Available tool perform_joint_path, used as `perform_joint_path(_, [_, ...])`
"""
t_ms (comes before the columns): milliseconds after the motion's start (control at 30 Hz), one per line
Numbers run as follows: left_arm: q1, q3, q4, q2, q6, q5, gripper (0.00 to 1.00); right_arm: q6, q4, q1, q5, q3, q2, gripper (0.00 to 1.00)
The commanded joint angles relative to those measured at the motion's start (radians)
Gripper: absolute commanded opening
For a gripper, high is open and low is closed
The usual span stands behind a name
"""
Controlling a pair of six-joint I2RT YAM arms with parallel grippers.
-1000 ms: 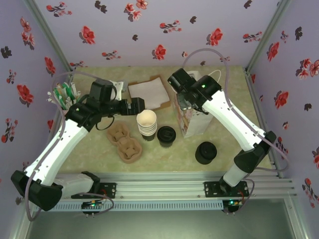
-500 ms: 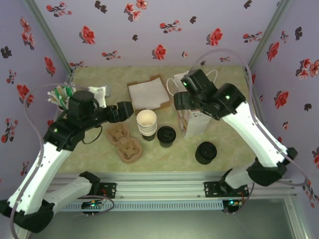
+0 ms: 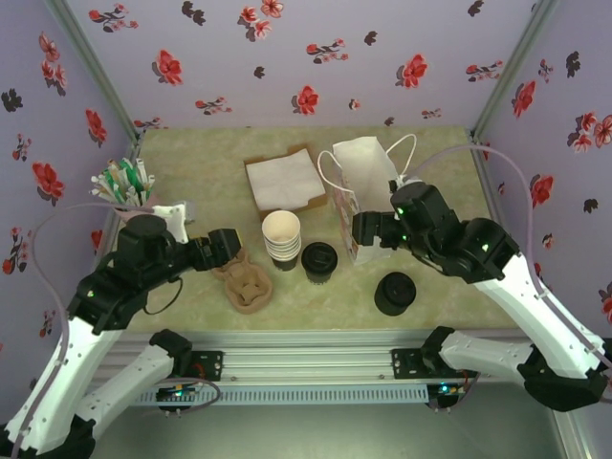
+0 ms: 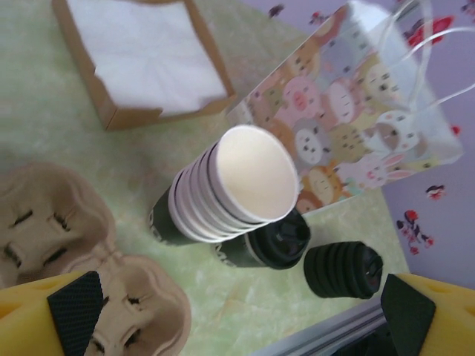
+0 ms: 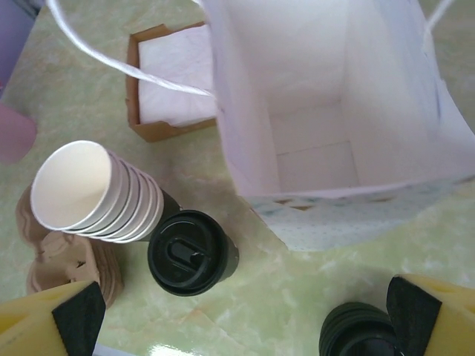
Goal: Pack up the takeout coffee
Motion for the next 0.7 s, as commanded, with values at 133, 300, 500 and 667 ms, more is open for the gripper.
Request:
perform_joint_path(133, [-0.008,-0.040,0.007,0.062,-0.077,0.000,0.99,0.144,0.054,-0.006,0.099,-0.075,-0.091,0.99])
perform_joint_path(300, [-0.006,-0.072,0.035,0.062,-0.113,-0.004,0.99,0.101,0.125,-0.011,0.033,-0.083,-0.085,0.99])
perform_joint_path(500, [-0.006,-0.053,0.027,0.103,-0.075,-0.030,0.99,0.002,0.284,-0.011,-0.063,-0.133,-0.091,0.99])
perform_joint_path(667, [0.010,-0.049,0.057,0.134,-0.052,-0.050,0.99,-0.009,0.368,-0.006,-0.213,-0.112,-0.038,0.99])
